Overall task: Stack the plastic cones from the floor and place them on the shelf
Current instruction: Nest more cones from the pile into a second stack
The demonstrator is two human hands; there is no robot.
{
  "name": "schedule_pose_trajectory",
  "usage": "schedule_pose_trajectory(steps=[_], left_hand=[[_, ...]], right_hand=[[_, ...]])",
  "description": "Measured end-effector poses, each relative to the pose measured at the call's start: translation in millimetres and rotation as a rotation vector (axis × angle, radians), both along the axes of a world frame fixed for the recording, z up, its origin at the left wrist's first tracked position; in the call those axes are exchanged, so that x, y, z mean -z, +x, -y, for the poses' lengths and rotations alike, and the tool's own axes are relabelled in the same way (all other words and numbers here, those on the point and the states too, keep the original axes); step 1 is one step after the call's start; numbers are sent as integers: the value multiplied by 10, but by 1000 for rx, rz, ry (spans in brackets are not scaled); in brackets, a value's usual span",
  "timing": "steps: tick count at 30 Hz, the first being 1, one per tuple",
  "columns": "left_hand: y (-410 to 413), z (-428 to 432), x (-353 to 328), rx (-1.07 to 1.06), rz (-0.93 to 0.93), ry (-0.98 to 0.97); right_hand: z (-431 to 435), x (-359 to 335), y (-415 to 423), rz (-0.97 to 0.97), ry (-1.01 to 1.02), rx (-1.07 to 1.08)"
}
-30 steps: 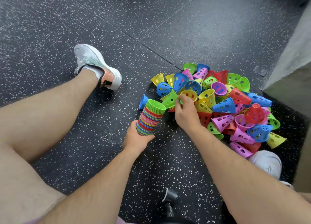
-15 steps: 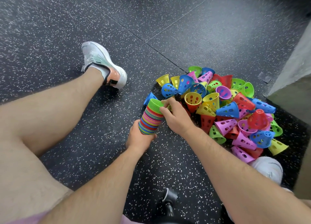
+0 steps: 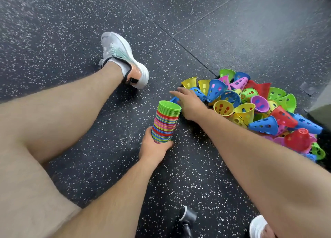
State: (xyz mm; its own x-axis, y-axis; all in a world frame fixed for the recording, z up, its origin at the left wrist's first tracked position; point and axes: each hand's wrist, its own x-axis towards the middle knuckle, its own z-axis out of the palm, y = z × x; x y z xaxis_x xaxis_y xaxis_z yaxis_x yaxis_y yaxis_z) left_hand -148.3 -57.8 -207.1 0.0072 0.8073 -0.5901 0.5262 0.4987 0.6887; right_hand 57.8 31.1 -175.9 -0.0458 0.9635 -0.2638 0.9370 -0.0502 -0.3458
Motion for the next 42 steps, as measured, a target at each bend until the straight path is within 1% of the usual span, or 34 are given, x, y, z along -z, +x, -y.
schedule_pose_trajectory(steps=[2,3,5,7,10,12,15,17,18,20,22,27,29,31,32,33,34,36,37,38,40,42], left_hand=[[-7,-6,-9,-2,2,-5],[-9,-8,-5,-2,-4,-6],[-3,-4,-8,-5,-13,-4],[15,0,-21,8,-22,0],[53,13,-44,57,-47,8],[86,25,-61,98,-72,17],[170,38,-113,153,-117,43],[252,46,-144,176,-110,59],[300,50,-149,179,-96,70],[404,54,-130,188,-65,100],[520,53,-109,198,-38,120],[715,94,-201,256,-10,164],[717,100,-177,259,-13,175],[698,118,-143,269,-14,184],[692,130,-134,268,-12,189],[686,138,-118,261,-13,199],[681,151,-116,250,-10,204],[673,173,-100,238,-6,198],[666,182,-91,242,-11,193],[657,190,-81,250,-14,188],[631,203,-49,271,-11,184],[619,211,-38,284,-12,180]], right_hand=[[-95,2,-23,175,-90,-94],[-112,5,-48,216,-109,-94],[-94,74,-88,203,-96,-20],[-4,131,-97,126,-34,72],[180,45,-15,-61,117,237],[319,-105,74,-166,210,413],[521,-358,216,-334,265,702],[641,-502,306,-414,334,833],[697,-565,337,-437,365,865],[816,-658,359,-458,413,846],[938,-682,358,-457,462,752],[1250,-568,364,-493,368,544],[1342,-502,377,-555,386,544],[1401,-422,390,-586,434,589],[1413,-379,405,-562,459,620],[1415,-336,419,-499,455,643],[1408,-287,436,-405,395,641],[1397,-214,431,-175,151,538],[1388,-173,423,-59,55,460],[1375,-145,410,36,3,392],[1337,-127,387,166,-22,312],[1281,-137,386,240,-31,289]])
